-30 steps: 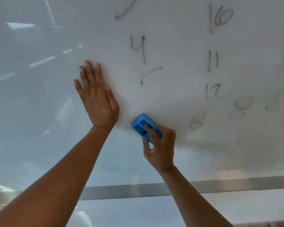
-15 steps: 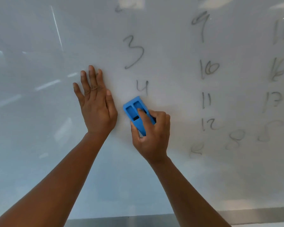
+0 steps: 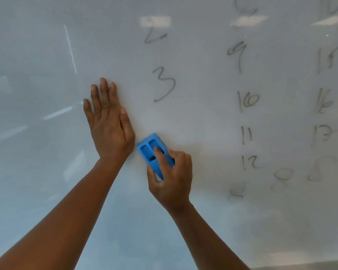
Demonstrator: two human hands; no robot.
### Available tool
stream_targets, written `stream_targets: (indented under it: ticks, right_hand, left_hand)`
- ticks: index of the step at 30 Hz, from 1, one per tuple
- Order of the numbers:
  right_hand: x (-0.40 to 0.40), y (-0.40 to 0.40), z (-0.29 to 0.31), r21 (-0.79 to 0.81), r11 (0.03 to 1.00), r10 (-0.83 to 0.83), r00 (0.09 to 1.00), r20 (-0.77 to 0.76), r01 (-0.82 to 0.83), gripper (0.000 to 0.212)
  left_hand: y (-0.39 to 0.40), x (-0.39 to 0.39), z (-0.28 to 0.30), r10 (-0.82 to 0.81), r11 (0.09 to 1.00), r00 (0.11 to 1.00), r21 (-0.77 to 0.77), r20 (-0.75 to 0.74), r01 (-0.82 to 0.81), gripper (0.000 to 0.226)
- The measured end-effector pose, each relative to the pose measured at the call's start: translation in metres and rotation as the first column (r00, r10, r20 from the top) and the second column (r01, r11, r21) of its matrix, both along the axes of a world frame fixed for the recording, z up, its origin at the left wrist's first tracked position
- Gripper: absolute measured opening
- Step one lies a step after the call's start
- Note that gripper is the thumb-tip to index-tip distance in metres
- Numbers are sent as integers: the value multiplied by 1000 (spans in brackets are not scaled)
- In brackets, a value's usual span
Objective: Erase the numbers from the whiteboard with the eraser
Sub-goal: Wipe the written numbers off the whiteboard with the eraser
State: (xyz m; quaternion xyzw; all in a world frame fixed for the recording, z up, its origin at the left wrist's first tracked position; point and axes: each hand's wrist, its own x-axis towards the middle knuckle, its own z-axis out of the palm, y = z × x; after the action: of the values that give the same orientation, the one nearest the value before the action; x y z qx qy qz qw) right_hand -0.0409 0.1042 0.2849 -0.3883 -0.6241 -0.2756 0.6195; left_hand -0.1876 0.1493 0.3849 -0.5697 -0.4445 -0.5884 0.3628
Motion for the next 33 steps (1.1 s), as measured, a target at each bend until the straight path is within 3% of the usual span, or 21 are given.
stream_targets:
  ticks: [2, 4, 8, 12, 18, 21, 27, 30, 33]
  right_hand:
    - [20, -3, -32, -10, 1000, -21, 1000, -1, 21, 45]
    - [43, -2, -35, 9, 998, -58, 992, -111, 60, 41]
    - [57, 12, 30, 87, 991, -67, 932, -355, 104, 44]
    - [12, 14, 68, 82, 995, -38, 965, -259, 61, 40]
    - [4, 2, 17, 17, 998, -56, 997, -55, 57, 38]
    - [28, 7, 34, 59, 992, -102, 985, -136, 111, 41]
    - [12, 15, 135, 89, 991, -63, 946, -319, 96, 43]
    - [-15, 13, 159, 109, 993, -30, 973, -227, 56, 42]
    - [-19, 7, 143, 108, 994, -19, 999, -48, 24, 43]
  left_hand:
    - [0, -5, -2, 4, 1000, 1000, 5, -20, -3, 52]
    - [1, -7, -4, 11, 1000, 999, 17, -30, -11, 52]
    - [3, 0, -6, 16, 999, 1000, 33, 8, -17, 51]
    - [4, -1, -6, 25, 999, 1000, 34, 4, -25, 51]
    - [0, -6, -5, 19, 1000, 999, -12, -27, -19, 53]
    - [0, -7, -5, 21, 1000, 999, -22, -38, -22, 53]
    - [-3, -5, -4, 17, 999, 999, -46, -31, -19, 54]
    - [-5, -3, -2, 19, 998, 999, -55, -31, -21, 54]
    - [-7, -7, 1, 36, 996, 997, -84, -68, -42, 55]
